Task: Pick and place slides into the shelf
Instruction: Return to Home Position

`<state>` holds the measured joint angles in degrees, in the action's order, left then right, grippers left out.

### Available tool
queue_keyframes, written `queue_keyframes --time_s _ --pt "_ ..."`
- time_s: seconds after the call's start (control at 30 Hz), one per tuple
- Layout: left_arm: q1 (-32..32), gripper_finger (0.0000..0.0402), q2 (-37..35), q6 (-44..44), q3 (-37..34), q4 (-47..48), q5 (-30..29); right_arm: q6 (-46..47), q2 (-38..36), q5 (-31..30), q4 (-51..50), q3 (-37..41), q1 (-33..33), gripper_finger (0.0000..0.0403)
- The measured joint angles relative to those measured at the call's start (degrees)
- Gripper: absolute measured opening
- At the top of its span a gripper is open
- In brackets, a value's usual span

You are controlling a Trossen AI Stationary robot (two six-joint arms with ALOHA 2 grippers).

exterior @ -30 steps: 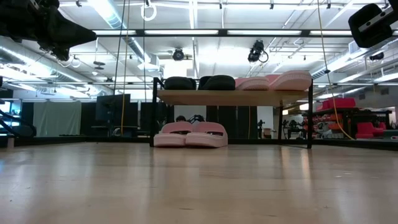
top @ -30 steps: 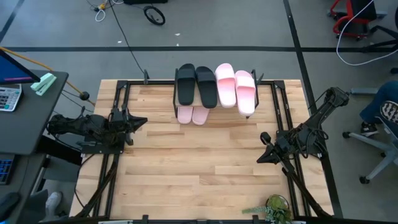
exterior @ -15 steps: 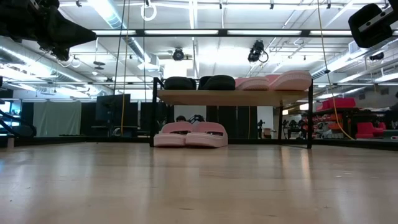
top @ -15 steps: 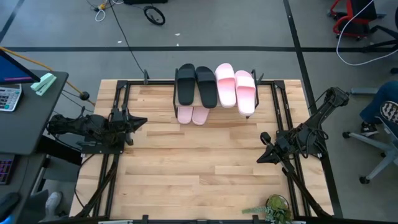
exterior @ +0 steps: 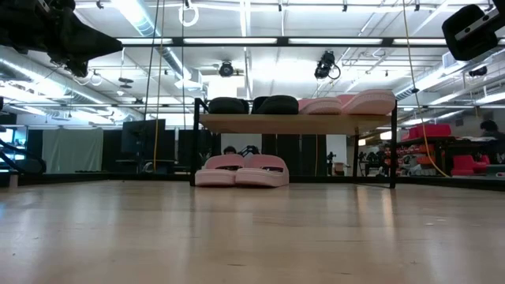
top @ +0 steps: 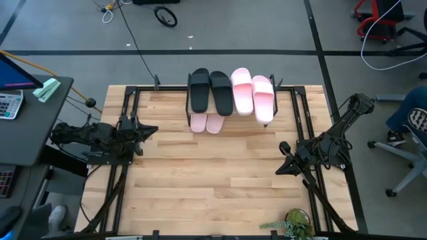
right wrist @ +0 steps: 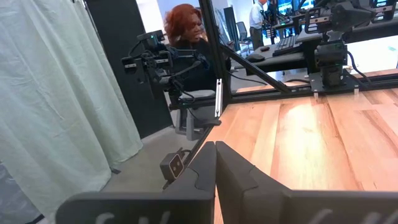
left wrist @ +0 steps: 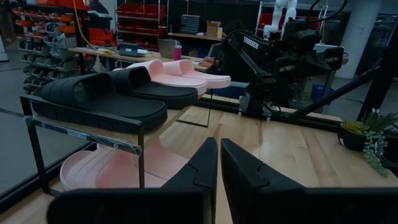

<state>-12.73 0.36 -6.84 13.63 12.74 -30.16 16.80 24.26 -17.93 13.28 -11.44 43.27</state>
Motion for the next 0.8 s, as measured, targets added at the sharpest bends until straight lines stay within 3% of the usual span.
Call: queue_keyframes --time_s 0.4,0.8 --pt "0.0 0.0037 0.0 0.0 0.0 0.0 0.0 0.0 0.0 0.0 0.0 0.0 0.0 0.0009" --pt "0.0 0.0024 0.0 0.0 0.0 0.0 0.0 0.0 0.0 0.0 0.0 0.0 0.0 0.0009"
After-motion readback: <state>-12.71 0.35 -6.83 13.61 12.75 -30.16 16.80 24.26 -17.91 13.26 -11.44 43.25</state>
